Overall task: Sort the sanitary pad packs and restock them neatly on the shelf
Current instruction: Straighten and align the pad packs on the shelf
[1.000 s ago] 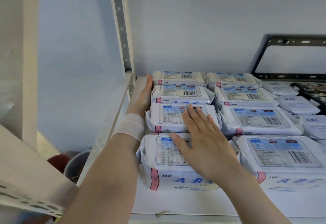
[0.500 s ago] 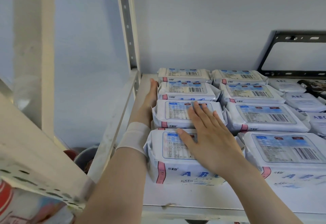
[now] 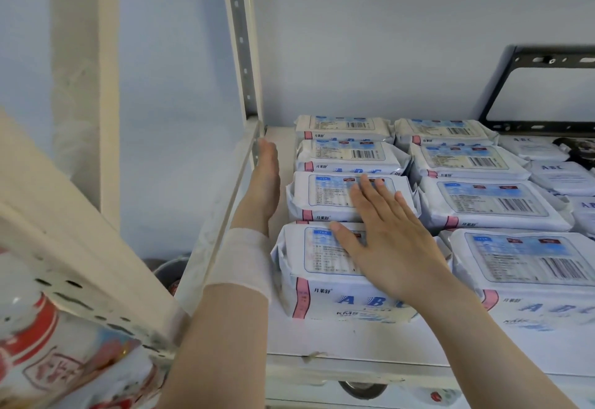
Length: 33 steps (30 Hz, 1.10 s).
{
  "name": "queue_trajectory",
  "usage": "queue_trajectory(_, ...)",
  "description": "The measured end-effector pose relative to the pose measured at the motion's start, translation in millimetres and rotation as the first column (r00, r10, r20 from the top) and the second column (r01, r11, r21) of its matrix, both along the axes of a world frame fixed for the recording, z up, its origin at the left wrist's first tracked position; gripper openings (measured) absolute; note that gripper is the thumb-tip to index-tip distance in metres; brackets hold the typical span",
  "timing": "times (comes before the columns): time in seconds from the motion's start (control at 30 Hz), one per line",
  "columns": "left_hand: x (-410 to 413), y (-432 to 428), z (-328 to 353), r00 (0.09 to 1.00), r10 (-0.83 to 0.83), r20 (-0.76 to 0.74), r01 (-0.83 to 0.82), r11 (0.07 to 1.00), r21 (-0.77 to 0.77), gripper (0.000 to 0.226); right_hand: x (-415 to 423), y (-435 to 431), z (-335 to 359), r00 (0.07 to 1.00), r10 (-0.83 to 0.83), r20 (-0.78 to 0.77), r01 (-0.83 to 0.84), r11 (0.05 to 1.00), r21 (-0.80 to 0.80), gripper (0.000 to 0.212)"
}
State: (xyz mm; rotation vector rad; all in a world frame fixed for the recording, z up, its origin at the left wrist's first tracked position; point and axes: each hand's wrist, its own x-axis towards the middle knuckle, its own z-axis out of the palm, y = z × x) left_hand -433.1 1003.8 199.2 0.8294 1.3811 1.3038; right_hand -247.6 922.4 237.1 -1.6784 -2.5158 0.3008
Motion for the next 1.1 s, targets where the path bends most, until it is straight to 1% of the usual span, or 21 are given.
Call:
queue_trajectory(0.03, -1, -8, 3, 0.997, 0.066, -0.049, -0.064, 0.997, 0.038, 0.068, 0, 0, 0, 1.000, 0.000, 0.001, 0.000, 1.000, -0.006, 0.074)
queue_trajectory(0.07, 1, -22, 6, 0.990, 0.092, -0.107, -0.084, 0.994, 0.071, 0.067, 0, 0, 0, 1.000, -0.001, 0.003, 0.001, 1.000, -0.009, 0.074)
queue_trajectory(0.1, 3, -34, 4, 0.983, 0.104, -0.152, -0.093, 0.992, 0.081, 0.066, 0, 0, 0, 1.000, -0.001, 0.003, 0.001, 1.000, -0.011, 0.074)
queue_trajectory(0.13, 7, -44, 2, 0.984, 0.082, -0.155, -0.073, 0.995, 0.064, 0.066, 0, 0, 1, 1.000, 0.001, 0.005, -0.001, 1.000, -0.012, 0.074)
queue_trajectory(0.17, 13, -54, 5, 0.996, 0.025, -0.087, -0.022, 0.999, 0.033, 0.069, 0, 0, 1, 1.000, 0.003, 0.007, -0.003, 1.000, -0.015, 0.073)
queue_trajectory(0.2, 18, -58, 3, 0.999, -0.017, 0.034, 0.017, 1.000, 0.000, 0.071, 0, -1, 2, 1.000, 0.005, 0.008, -0.005, 1.000, -0.018, 0.073)
queue_trajectory(0.23, 25, -62, 7, 0.993, -0.020, 0.119, 0.021, 1.000, -0.013, 0.073, 0, -1, 1, 1.000, 0.004, 0.009, -0.004, 1.000, -0.022, 0.073)
queue_trajectory(0.27, 29, -63, 6, 0.987, -0.037, 0.157, 0.035, 0.999, 0.012, 0.075, 0, -1, 1, 1.000, 0.002, 0.010, -0.002, 1.000, -0.026, 0.073)
queue_trajectory(0.3, 32, -63, 2, 0.977, -0.074, 0.198, 0.063, 0.996, 0.064, 0.067, 0, -1, 2, 1.000, 0.000, 0.012, 0.001, 1.000, -0.028, 0.073)
queue_trajectory(0.37, 36, -64, 0, 0.965, -0.112, 0.236, 0.096, 0.993, 0.075, 0.056, 0, -2, 2, 1.000, -0.004, 0.018, 0.004, 0.999, -0.035, 0.073)
queue_trajectory(0.43, 33, -64, -4, 0.945, -0.157, 0.288, 0.143, 0.987, 0.070, 0.062, 1, -1, 3, 1.000, -0.002, 0.024, 0.003, 0.999, -0.045, 0.073)
queue_trajectory(0.5, 32, -63, -11, 0.913, -0.205, 0.352, 0.182, 0.978, 0.098, 0.078, 2, -1, 4, 1.000, -0.003, 0.020, 0.005, 0.999, -0.053, 0.072)
queue_trajectory(0.6, 37, -64, -10, 0.910, -0.258, 0.324, 0.229, 0.965, 0.125, 0.088, 5, -2, 5, 1.000, -0.006, 0.017, 0.007, 0.998, -0.055, 0.071)
queue_trajectory(0.7, 38, -64, -10, 0.919, -0.236, 0.315, 0.211, 0.971, 0.112, 0.090, 6, -2, 5, 1.000, -0.006, 0.020, 0.008, 0.998, -0.055, 0.071)
queue_trajectory(0.8, 38, -65, -11, 0.917, -0.200, 0.346, 0.178, 0.980, 0.093, 0.087, 5, -2, 3, 1.000, -0.008, 0.018, 0.009, 0.999, -0.050, 0.071)
queue_trajectory(0.87, 36, -62, -14, 0.906, -0.224, 0.360, 0.194, 0.974, 0.117, 0.080, 5, -1, 3, 1.000, -0.007, 0.011, 0.008, 0.999, -0.050, 0.072)
queue_trajectory(0.93, 37, -60, -15, 0.900, -0.218, 0.378, 0.192, 0.976, 0.107, 0.072, 5, 0, 3, 1.000, -0.001, 0.003, 0.001, 0.998, -0.058, 0.072)
queue_trajectory(1.03, 38, -58, -12, 0.882, -0.214, 0.419, 0.185, 0.977, 0.109, 0.073, 6, 1, 3, 1.000, 0.003, 0.001, -0.003, 0.998, -0.056, 0.072)
queue_trajectory(1.07, 39, -59, -12, 0.887, -0.191, 0.422, 0.166, 0.982, 0.095, 0.076, 7, 0, 2, 1.000, 0.002, 0.002, -0.002, 0.999, -0.050, 0.072)
queue_trajectory(1.1, 40, -59, -14, 0.891, -0.194, 0.410, 0.168, 0.981, 0.099, 0.073, 7, 0, 2, 1.000, 0.000, 0.003, 0.000, 0.999, -0.046, 0.072)
